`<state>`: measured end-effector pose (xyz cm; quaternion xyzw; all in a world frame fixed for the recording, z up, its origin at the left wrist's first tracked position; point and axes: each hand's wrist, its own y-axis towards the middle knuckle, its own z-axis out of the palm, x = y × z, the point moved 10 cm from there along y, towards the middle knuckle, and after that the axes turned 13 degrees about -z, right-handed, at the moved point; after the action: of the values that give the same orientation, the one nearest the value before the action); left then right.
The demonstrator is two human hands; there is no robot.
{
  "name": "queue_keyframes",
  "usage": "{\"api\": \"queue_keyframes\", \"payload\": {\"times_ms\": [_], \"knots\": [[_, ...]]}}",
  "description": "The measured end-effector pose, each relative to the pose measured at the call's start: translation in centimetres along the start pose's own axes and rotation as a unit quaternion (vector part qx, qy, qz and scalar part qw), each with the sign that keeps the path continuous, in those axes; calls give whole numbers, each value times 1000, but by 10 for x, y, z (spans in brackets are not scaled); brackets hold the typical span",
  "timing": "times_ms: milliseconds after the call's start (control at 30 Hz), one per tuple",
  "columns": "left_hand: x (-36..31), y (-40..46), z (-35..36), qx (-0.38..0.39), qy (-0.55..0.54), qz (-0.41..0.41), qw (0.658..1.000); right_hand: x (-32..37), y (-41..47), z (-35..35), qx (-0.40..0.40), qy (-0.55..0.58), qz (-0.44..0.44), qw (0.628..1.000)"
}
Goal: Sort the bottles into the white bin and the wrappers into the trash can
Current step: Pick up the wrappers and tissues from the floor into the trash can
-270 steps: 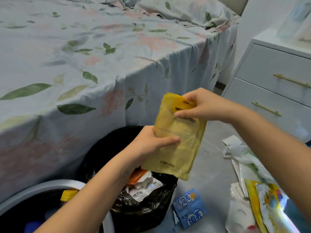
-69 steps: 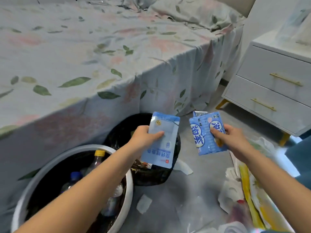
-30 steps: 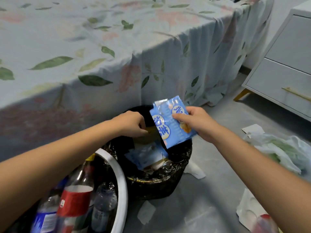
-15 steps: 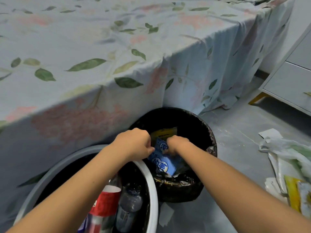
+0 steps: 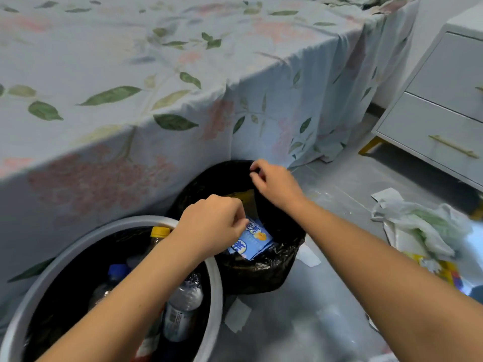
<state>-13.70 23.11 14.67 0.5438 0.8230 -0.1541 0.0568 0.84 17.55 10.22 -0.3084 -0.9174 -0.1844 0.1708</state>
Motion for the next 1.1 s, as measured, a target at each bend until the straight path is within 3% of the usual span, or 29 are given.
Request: {"api": "queue_keyframes", "payload": {"times_ms": [100,200,267,333,400,467,567,733,933,1100], "knots": [[-26,-19,-16,-18,-56,15,998,-49,-25,-72,-196,91,95,972],[-53,-49,-25,-21,-141,32,989,-110,-79,-102,-272,106,217,931],[-70,-68,-9,21,-194,47,980,-154,-120,-86,-211,89,304,925],[-85,-81,28,92,-213,52,971,-188,-154,-46,-64,80,352,930],[-92,-89,77,165,-205,39,964,-201,-184,4,107,68,359,925],[-91,-91,128,227,-189,10,955,-207,-204,46,186,72,350,915],[-79,-82,190,279,-173,-28,944,-207,-209,92,166,89,331,925],[-51,-52,255,274,-106,-97,951,-199,-195,139,86,56,295,950],[-35,-48,299,297,-18,-140,944,-194,-191,145,102,-11,246,964],[14,-41,326,309,-14,-211,927,-202,-214,139,94,32,291,952]]}}
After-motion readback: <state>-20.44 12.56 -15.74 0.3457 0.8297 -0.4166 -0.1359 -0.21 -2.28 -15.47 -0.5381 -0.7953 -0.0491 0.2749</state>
